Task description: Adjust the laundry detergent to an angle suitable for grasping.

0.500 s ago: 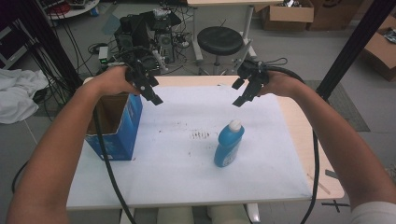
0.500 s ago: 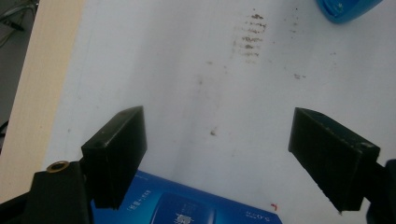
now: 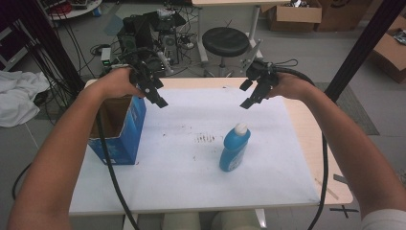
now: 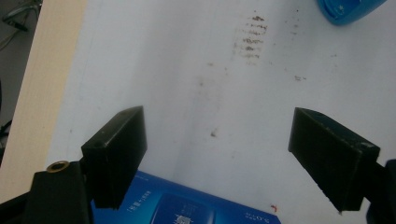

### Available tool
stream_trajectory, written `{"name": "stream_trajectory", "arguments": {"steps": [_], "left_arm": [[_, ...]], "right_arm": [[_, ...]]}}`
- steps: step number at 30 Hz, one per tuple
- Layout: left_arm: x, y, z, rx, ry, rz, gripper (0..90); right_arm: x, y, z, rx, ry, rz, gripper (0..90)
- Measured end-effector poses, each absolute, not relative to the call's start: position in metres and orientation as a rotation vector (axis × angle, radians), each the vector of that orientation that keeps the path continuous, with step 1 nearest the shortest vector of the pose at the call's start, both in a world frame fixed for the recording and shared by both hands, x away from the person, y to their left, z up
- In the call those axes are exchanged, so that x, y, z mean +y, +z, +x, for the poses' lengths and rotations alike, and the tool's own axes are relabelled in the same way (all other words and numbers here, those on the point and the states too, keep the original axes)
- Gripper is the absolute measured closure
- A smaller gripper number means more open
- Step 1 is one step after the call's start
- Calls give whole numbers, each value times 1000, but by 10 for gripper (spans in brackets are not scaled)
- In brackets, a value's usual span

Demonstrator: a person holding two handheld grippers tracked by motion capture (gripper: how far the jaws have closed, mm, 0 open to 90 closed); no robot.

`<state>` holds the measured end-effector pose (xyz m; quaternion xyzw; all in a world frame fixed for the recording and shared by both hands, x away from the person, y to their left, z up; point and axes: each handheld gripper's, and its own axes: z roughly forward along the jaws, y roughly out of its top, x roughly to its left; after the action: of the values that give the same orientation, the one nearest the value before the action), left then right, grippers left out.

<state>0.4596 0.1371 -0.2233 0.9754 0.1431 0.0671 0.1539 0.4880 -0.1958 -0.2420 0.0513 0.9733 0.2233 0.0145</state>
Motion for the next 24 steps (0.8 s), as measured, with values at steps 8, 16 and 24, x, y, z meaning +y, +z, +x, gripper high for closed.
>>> {"name": "stream_trajectory", "arguments": {"steps": [8, 16, 24], "left_arm": [[136, -220, 452, 432, 213, 2801, 194], [136, -221, 449, 460, 211, 2790, 194], [137, -228, 444, 483, 205, 2767, 193]], "right_arm": [[-198, -241, 487, 3026, 692, 166, 197], [-200, -240, 485, 3020, 701, 167, 197], [-200, -240, 484, 3020, 692, 165, 197]]}}
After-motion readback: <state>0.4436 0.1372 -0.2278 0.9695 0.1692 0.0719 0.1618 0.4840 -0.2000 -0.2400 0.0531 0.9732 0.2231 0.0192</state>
